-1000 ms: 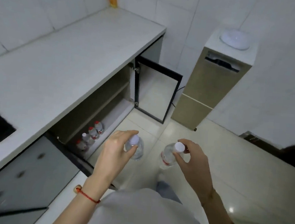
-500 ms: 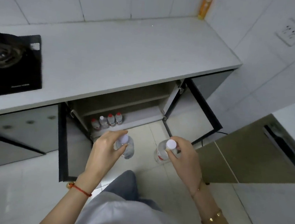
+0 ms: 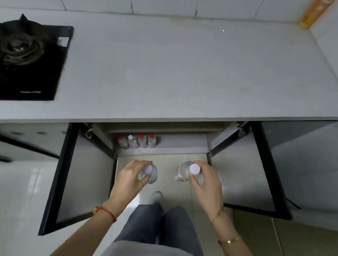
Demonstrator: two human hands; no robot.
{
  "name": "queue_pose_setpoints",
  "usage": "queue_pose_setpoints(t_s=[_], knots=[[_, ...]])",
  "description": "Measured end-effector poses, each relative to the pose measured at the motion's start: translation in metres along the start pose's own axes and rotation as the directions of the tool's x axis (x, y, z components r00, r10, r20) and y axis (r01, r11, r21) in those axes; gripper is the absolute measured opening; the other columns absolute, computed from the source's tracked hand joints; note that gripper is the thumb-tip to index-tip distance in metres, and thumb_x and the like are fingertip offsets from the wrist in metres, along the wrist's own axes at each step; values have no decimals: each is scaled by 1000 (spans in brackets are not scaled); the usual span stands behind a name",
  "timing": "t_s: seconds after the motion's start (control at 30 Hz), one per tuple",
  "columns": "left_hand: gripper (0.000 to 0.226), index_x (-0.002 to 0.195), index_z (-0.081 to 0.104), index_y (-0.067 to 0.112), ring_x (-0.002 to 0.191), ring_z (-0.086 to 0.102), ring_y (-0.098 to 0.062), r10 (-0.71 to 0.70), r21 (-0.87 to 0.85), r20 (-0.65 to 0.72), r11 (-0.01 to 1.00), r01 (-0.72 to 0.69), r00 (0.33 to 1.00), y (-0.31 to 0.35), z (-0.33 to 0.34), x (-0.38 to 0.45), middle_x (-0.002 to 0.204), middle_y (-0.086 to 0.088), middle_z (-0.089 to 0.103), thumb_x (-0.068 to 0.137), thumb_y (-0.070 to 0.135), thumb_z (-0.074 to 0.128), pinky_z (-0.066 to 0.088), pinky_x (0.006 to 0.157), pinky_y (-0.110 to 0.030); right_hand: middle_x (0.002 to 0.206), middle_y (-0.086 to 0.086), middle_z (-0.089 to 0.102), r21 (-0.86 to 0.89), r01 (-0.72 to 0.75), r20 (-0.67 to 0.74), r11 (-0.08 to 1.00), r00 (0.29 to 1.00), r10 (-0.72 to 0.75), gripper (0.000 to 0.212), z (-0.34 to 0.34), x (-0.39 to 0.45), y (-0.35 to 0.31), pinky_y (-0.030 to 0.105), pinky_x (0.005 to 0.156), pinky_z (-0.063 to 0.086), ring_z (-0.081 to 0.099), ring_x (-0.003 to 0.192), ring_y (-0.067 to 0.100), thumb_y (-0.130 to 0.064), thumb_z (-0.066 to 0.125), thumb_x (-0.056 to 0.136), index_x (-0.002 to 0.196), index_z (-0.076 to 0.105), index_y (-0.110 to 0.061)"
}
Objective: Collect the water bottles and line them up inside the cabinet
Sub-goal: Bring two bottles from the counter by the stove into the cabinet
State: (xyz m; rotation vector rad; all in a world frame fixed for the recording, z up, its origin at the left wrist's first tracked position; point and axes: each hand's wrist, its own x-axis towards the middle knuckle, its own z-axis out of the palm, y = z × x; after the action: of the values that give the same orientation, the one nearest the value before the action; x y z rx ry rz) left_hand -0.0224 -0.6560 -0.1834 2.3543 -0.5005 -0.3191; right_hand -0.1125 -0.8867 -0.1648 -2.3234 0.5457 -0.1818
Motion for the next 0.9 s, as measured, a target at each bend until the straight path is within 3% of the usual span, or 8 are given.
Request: queue_pose_setpoints(t_s=[0.13, 0.47, 0.6, 0.67, 0.9], knots=[[34, 116, 68, 21, 99, 60, -11, -92, -24, -18, 996, 91, 996, -24, 54, 42, 110, 5, 67, 83, 19, 74, 35, 81, -5, 109, -5, 64, 0, 58, 70, 998, 996, -58, 32, 36, 54, 53, 19, 88, 43, 57, 103, 13, -14, 72, 81, 111, 61, -18], [36, 117, 69, 15, 99, 65, -25, -59, 9, -100, 998, 61, 993, -157, 235, 165, 111, -8, 70, 81, 13, 72, 50, 81, -29, 106, 3, 65, -38, 170, 96, 985, 981, -166, 32, 212, 167, 234, 19, 84, 41, 59, 99, 20, -10, 72, 80, 110, 60, -14], [37, 121, 66, 16, 98, 66, -24, -33, 48, -125, 998, 39, 992, -209, 297, 211, 112, -9, 70, 85, 16, 71, 49, 79, -24, 105, 4, 65, -50, 225, 83, 973, 972, -221, 31, 284, 210, 297, 26, 83, 48, 58, 98, 20, -12, 70, 81, 110, 60, -14], [36, 122, 66, 12, 100, 67, -25, -10, 75, -135, 997, 20, 991, -230, 324, 234, 114, -10, 70, 85, 13, 71, 44, 80, -21, 105, 6, 66, -50, 237, 60, 970, 970, -234, 31, 314, 232, 321, 24, 83, 46, 59, 98, 20, -13, 71, 81, 110, 61, -12], [37, 123, 64, 13, 98, 63, -28, 1, 105, -190, 994, 19, 982, -288, 384, 295, 109, -13, 68, 87, 12, 67, 44, 76, -26, 101, 10, 67, -59, 292, 14, 955, 956, -292, 26, 391, 287, 369, 29, 78, 48, 60, 94, 26, -14, 70, 82, 106, 62, -10]])
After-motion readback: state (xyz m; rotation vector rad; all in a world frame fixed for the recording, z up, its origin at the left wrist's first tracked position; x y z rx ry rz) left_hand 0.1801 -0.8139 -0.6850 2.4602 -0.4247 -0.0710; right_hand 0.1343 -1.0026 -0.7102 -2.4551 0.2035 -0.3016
